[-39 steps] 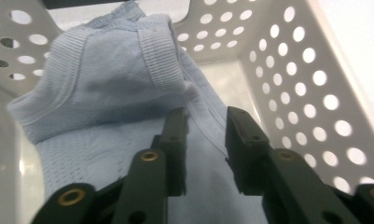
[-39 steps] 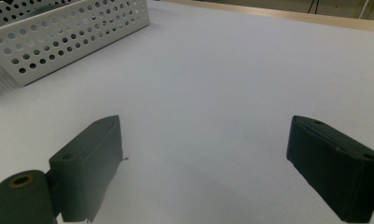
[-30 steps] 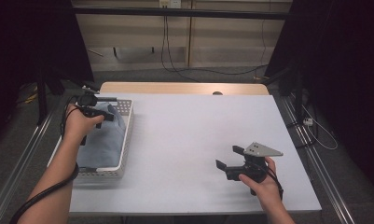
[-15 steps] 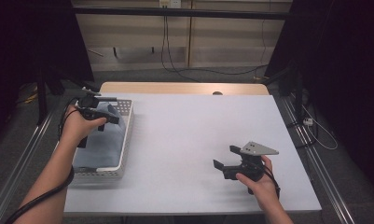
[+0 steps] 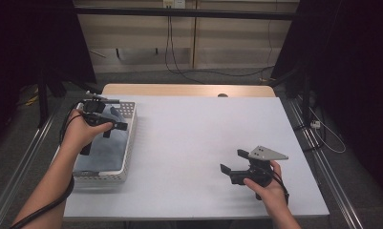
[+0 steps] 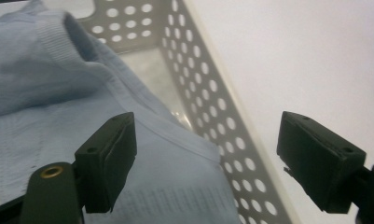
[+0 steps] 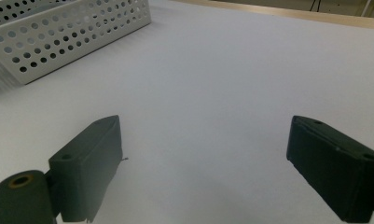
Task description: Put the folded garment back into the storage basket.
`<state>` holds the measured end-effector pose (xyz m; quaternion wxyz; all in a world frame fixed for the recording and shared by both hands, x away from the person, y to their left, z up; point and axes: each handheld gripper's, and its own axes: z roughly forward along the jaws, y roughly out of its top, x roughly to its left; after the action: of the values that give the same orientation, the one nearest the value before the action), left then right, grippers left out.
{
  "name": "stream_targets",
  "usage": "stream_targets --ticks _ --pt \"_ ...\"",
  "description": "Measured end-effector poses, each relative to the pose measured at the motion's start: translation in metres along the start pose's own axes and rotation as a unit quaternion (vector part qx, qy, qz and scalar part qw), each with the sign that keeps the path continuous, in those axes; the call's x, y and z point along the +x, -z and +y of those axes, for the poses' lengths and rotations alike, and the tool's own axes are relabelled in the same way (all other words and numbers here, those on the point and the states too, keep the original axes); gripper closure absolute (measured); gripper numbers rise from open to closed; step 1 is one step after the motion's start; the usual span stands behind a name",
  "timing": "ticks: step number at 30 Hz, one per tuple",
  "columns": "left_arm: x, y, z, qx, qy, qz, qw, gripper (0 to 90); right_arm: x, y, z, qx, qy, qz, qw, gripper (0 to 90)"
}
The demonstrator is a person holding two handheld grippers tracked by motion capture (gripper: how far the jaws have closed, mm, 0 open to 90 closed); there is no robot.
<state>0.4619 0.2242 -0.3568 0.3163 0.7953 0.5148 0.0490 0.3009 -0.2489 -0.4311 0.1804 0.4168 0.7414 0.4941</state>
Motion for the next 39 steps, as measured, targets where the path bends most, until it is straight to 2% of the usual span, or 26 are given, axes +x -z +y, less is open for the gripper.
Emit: stream_targets --ticks 9,14,29,39 --pt "-0.018 0.003 0.002 -0.003 -0.025 -0.028 0.9993 18.7 -0.003 0.000 -0.002 0.003 -0.004 -0.002 1.0000 9.6" --pt "-0.024 0.002 0.001 0.002 -0.030 -0.041 0.9987 18.5 -0.004 0.001 -0.003 0.005 -0.004 0.000 1.0000 9.4" --pt "-0.043 0.004 0.007 -0.001 -0.053 -0.057 0.9970 18.2 -0.006 0.006 -0.006 0.007 -0.007 -0.002 0.9999 8.8" --pt "-0.059 0.002 0.009 -0.001 -0.076 -0.071 0.9946 17.9 -0.006 0.008 -0.007 0.009 -0.006 0.002 0.9999 7.9"
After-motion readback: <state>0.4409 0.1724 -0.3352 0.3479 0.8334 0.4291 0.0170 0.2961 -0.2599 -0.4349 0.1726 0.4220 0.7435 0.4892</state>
